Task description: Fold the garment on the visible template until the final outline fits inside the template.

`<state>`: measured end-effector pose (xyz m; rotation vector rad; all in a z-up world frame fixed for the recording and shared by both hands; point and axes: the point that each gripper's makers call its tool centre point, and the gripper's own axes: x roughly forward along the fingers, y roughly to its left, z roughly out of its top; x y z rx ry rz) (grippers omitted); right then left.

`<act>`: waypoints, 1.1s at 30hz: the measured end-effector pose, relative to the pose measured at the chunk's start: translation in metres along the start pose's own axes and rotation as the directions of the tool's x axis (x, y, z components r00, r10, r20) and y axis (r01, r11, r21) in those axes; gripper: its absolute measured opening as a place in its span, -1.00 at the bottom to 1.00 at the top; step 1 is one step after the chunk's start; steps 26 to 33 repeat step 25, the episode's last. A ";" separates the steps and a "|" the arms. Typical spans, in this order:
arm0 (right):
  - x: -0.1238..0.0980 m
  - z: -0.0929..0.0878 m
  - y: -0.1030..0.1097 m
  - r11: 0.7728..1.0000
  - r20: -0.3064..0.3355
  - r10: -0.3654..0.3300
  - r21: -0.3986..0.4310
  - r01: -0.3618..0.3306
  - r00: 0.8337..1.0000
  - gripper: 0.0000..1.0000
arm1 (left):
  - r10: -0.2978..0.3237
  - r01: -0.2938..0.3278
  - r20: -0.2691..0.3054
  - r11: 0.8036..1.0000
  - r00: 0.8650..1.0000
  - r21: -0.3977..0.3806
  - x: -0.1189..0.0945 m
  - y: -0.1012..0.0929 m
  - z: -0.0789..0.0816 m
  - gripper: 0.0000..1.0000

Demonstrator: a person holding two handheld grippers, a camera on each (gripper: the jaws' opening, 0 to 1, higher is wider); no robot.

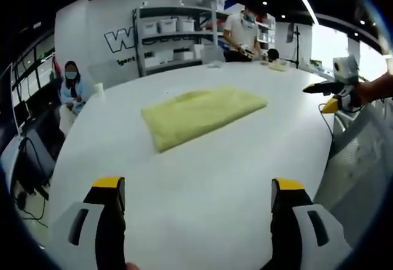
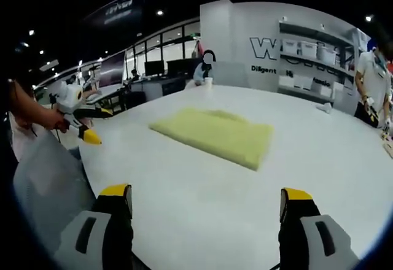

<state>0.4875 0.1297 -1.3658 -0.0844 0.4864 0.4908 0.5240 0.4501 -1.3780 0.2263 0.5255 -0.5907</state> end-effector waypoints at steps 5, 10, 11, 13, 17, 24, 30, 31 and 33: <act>0.001 0.000 0.000 1.000 -0.002 0.002 0.000 -0.002 1.000 0.98 | -0.002 0.002 0.000 1.000 1.000 0.002 0.001 0.000 0.002 0.98; 0.002 -0.001 -0.001 1.000 -0.006 0.008 0.002 -0.008 1.000 0.98 | -0.003 0.003 -0.005 1.000 1.000 0.006 0.001 0.000 0.002 0.98; 0.003 -0.001 -0.001 1.000 -0.005 0.010 0.003 -0.010 1.000 0.98 | -0.003 0.003 -0.004 1.000 1.000 0.003 0.001 0.000 0.002 0.98; 0.003 -0.001 -0.001 1.000 -0.005 0.013 0.004 -0.013 1.000 0.98 | -0.001 0.001 -0.003 1.000 1.000 0.002 0.001 0.000 0.003 0.98; 0.003 0.000 -0.002 1.000 -0.002 0.014 0.009 -0.014 1.000 0.98 | -0.001 0.001 -0.007 1.000 1.000 -0.001 0.002 0.001 0.002 0.98; 0.004 -0.002 -0.003 1.000 -0.006 0.014 0.013 -0.014 1.000 0.98 | -0.006 0.006 -0.010 1.000 1.000 -0.004 0.005 0.000 0.004 0.98; 0.004 -0.002 -0.004 1.000 -0.007 0.014 0.015 -0.014 1.000 0.98 | -0.007 0.007 -0.011 1.000 1.000 -0.002 0.005 0.000 0.004 0.98; 0.004 -0.002 -0.004 1.000 -0.007 0.014 0.015 -0.014 1.000 0.98 | -0.007 0.007 -0.011 1.000 1.000 -0.002 0.005 0.000 0.004 0.98; 0.004 -0.002 -0.004 1.000 -0.007 0.014 0.015 -0.014 1.000 0.98 | -0.007 0.007 -0.011 1.000 1.000 -0.002 0.005 0.000 0.004 0.98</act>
